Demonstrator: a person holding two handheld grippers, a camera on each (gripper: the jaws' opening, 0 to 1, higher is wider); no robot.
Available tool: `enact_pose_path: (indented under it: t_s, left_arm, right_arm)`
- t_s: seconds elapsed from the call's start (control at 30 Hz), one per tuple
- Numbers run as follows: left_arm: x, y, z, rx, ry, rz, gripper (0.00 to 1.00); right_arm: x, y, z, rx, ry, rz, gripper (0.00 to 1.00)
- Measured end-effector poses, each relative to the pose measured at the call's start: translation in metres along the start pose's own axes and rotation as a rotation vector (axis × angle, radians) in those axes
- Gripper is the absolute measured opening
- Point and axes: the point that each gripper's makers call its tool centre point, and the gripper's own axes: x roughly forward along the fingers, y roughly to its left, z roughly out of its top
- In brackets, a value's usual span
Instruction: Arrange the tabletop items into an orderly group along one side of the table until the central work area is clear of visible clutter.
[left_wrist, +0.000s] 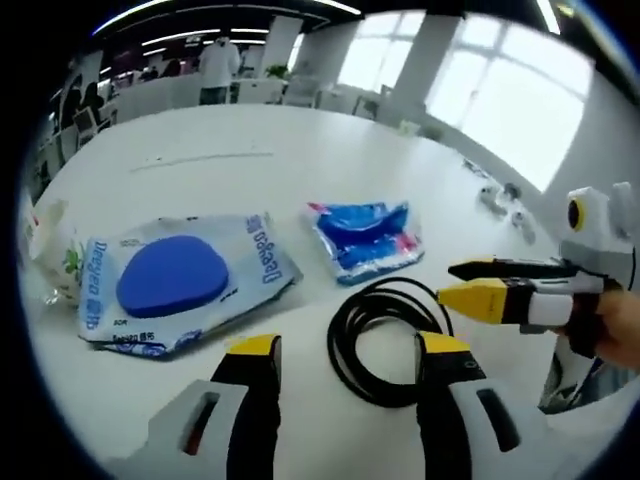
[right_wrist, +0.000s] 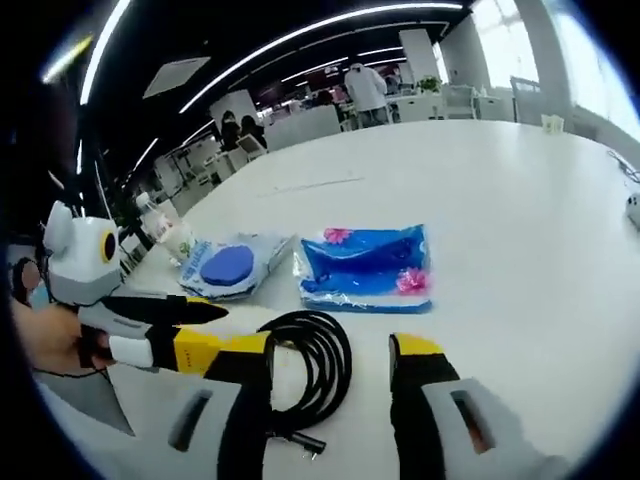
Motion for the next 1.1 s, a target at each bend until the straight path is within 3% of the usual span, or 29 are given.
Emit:
enact_pose_path:
  t_s: [0.07,0.13,0.27,0.4,0.63,0.8,1.1]
  left_arm:
    - [-0.003,-0.003,0.007,0.01,-0.054,-0.025,0.59]
    - [-0.007,-0.003,0.004,0.024,-0.052,-0.024,0.69]
    - [-0.016,0.001,-0.005,0.024,-0.018,-0.005,0.92]
    - [-0.024,0.006,-0.005,0.033,-0.042,-0.008,0.93]
    - [-0.045,0.023,-0.011,-0.053,-0.056,0.01,0.91]
    - [-0.057,0.028,-0.015,-0.031,-0.054,0.019,0.89]
    - [-0.08,0.045,-0.02,-0.05,-0.067,0.029,0.88]
  right_arm:
    - [-0.002,0.004,-0.003,0.012,0.006,0.02,0.59]
    - [-0.003,0.005,-0.007,0.031,0.02,0.024,0.65]
    - [-0.009,0.005,-0.01,0.008,0.023,0.014,0.67]
    - [-0.013,0.007,-0.01,0.006,0.03,0.017,0.65]
    - [-0.015,0.02,-0.011,-0.01,0.033,0.017,0.63]
    - [-0.018,0.03,-0.014,-0.018,0.035,0.011,0.64]
    - [-0.027,0.028,-0.017,0.006,0.028,-0.025,0.68]
